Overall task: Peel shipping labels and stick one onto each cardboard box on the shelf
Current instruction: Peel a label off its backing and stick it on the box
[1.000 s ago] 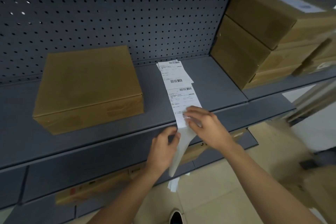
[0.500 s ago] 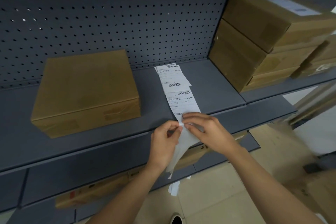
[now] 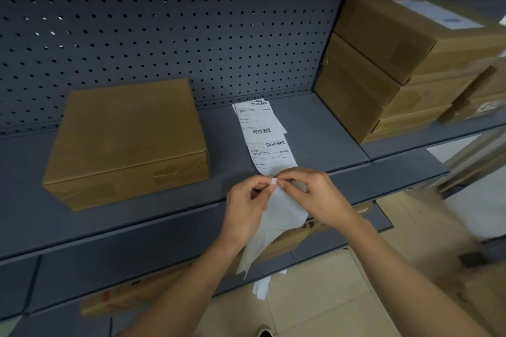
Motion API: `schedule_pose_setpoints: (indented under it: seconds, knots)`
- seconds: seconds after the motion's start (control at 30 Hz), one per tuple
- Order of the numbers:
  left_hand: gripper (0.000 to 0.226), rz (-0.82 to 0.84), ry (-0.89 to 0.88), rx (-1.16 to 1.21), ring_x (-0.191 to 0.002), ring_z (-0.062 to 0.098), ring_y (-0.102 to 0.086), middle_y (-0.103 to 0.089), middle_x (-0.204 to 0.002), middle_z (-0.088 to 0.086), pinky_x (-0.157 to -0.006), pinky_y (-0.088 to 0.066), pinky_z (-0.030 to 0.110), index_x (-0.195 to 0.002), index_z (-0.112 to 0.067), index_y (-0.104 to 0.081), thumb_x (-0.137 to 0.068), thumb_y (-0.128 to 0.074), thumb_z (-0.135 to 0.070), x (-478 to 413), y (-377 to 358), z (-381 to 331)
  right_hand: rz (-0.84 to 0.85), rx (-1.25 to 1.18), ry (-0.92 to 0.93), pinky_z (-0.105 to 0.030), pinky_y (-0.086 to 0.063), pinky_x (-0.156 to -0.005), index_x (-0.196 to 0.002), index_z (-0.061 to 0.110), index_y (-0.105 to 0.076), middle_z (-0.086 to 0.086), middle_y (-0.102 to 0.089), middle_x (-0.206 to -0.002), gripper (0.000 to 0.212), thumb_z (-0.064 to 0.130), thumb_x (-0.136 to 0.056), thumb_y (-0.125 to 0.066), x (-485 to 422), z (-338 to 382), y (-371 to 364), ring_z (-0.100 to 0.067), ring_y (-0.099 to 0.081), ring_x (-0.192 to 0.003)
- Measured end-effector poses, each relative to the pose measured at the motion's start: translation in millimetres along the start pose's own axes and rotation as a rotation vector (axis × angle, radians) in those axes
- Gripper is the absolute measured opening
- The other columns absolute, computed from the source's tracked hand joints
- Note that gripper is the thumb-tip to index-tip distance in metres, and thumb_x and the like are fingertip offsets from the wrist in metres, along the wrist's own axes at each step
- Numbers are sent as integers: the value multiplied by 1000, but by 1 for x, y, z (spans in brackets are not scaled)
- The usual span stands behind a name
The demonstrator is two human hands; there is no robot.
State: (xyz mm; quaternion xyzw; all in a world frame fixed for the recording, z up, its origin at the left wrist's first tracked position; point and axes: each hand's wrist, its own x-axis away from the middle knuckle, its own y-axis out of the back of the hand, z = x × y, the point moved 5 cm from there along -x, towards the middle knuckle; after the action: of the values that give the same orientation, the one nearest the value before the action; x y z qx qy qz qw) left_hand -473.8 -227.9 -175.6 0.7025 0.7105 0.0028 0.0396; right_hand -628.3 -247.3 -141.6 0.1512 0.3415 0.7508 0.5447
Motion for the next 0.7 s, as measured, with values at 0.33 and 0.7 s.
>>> schedule_pose_setpoints:
  seconds: [0.33,0.7]
  knots:
    - [9,-76,119,-224,-52,-1,-58,-70,-66,-8,-57,-50,17,-81,-16,-73,-89,-69,-13,-6,8,-4,-255,-94,-191,-7,-41,-64,-91,18,-71,15,-69,-78,11,16,-94,-62,-24,-8,16,4,-61,-73]
    - [15,-47,126,-407,-65,8,-67,-71,-68,-2,-68,-60,29,-75,-10,-74,-88,-68,-15,-14,17,-13,-491,-131,-281,-9,-39,-62,-88,20,-69,10,-67,-80,14,17,-96,-58,-61,-10,59,-4,-59,-75]
